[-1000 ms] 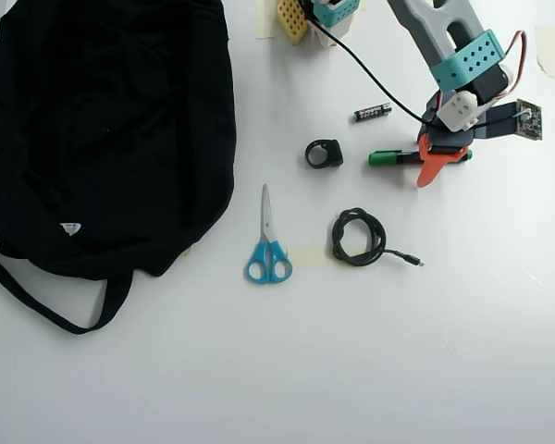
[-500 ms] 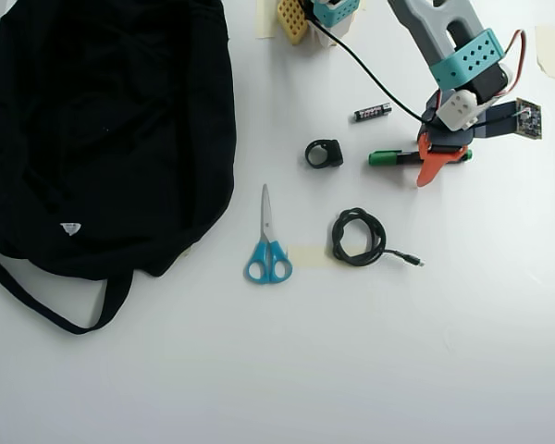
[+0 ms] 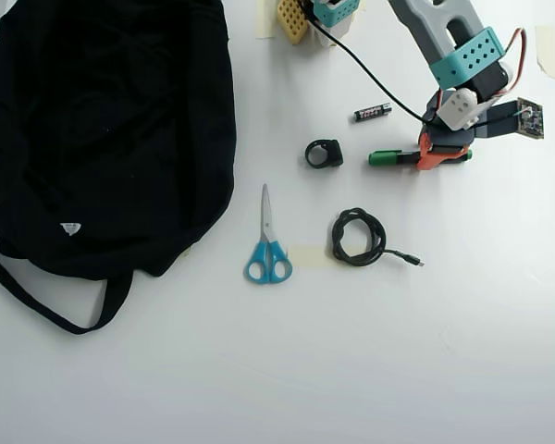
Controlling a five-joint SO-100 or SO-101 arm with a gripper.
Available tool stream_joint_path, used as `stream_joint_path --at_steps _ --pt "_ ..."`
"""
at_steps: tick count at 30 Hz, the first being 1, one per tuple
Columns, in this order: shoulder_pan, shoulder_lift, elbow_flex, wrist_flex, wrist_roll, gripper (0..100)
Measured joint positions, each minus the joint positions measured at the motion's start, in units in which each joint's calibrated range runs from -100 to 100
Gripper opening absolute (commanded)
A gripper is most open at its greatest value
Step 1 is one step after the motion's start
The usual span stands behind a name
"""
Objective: Put the green marker into the black bag
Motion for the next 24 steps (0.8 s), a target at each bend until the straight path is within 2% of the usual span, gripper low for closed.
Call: stream_joint_path --at_steps 3,24 --pt "0.0 0.08 0.0 0.0 0.15 2" --pt "0.0 -0.33 0.24 -0.34 -0.05 2"
